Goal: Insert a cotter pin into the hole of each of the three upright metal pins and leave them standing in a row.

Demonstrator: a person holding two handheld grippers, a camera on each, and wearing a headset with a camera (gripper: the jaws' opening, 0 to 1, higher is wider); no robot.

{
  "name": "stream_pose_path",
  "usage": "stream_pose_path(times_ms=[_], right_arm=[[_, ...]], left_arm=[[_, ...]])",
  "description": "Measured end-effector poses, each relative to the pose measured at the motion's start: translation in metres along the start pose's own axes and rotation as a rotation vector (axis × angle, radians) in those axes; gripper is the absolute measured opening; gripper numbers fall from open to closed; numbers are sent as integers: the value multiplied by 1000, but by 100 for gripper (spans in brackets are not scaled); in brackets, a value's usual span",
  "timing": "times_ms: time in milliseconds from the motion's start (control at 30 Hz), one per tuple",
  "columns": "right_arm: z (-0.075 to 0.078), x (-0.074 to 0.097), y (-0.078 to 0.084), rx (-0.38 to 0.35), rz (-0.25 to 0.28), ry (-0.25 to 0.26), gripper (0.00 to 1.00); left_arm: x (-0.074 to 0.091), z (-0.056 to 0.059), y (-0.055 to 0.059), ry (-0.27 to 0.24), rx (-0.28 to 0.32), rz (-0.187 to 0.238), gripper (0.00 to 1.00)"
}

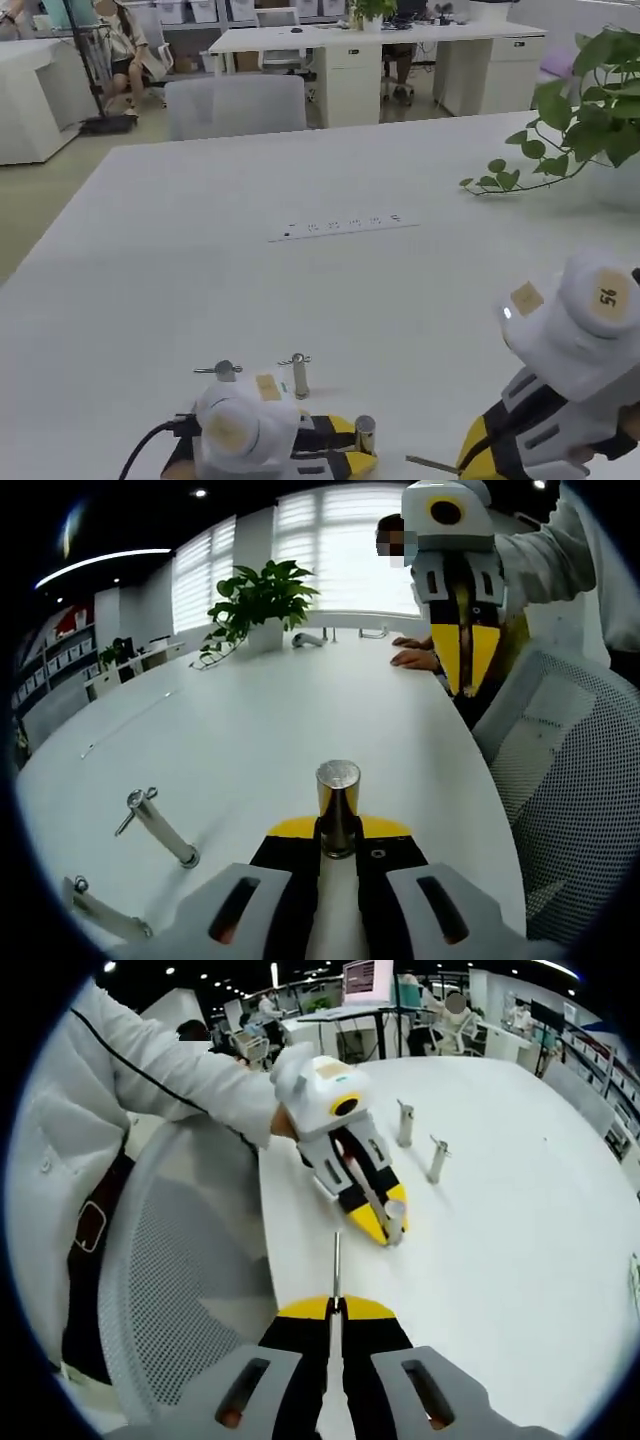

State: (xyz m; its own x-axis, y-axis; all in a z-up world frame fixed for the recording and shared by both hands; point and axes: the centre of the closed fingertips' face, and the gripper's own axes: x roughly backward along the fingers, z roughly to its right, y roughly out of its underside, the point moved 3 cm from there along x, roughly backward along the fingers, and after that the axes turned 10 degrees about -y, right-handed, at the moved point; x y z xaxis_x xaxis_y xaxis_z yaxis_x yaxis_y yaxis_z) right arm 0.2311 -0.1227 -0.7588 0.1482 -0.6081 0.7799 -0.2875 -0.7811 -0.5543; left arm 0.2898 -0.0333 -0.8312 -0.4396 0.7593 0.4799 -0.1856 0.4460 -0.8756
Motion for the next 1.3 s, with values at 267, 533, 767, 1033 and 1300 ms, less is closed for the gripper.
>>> stream_pose_path(times_ms=[267, 533, 767, 1033, 1300], right_arm=[[10, -7, 1, -63, -12, 38, 3], [16, -10, 2, -115, -18, 75, 3], [22, -13, 3, -155, -28, 102, 3], [30, -22, 0, -163, -57, 120, 3], [37, -28, -1, -169, -79, 131, 3]], left_arm=[[-1, 3, 1, -121, 88, -10, 11], [-1, 5, 1, -219, 153, -16, 11], [0, 6, 1, -279, 173, -21, 11], [-1, 6, 0, -331, 196, -26, 11], [-1, 5, -1, -348, 201, -23, 11]])
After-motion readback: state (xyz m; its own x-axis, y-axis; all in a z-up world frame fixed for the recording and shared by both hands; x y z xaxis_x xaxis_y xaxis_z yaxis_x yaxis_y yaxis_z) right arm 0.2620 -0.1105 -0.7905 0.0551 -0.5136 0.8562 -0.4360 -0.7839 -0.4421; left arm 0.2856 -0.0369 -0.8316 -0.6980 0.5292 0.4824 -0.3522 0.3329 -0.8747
